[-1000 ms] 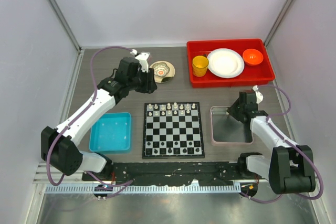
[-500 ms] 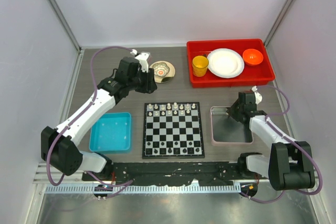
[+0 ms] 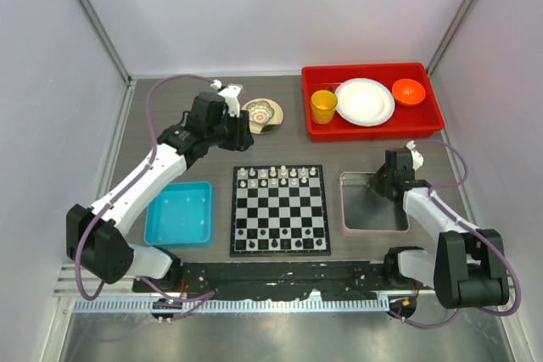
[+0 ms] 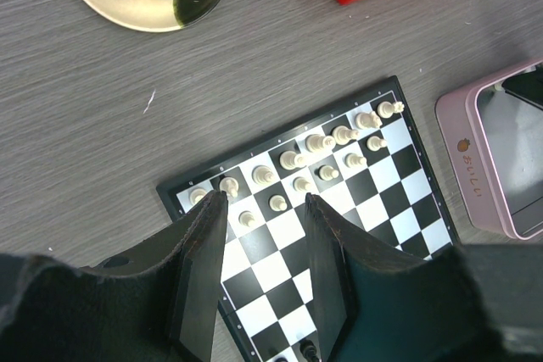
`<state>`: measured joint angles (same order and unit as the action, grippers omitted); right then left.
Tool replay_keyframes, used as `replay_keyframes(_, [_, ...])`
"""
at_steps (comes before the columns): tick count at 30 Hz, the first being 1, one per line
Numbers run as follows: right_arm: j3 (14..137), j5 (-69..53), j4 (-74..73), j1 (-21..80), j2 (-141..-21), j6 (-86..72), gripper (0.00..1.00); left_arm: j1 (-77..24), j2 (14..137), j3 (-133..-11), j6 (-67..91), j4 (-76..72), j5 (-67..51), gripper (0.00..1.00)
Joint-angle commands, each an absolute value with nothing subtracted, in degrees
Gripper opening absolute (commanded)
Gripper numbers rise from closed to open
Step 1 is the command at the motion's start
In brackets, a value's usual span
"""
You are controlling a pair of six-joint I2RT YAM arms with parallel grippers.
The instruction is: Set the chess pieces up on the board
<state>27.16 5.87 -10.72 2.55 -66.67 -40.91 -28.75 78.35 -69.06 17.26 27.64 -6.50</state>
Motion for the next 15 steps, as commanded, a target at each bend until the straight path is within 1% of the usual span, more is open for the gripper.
replay_keyframes(1, [28.1,6.2,-10.9,2.3,-64.3,-40.8,0.17,-28.5,77.7,-69.6,16.3,26.8,-6.8,0.45])
replay_keyframes(7, [29.8,7.3,-13.9,2.3,-62.8,-39.6,0.12,-28.5,77.8,-69.6,16.3,26.7,-6.8,0.45])
replay_keyframes(15, [34.2,4.4,-19.8,2.3,-60.5,-36.8,0.11,-28.5,77.8,-69.6,16.3,26.8,-6.9,0.45])
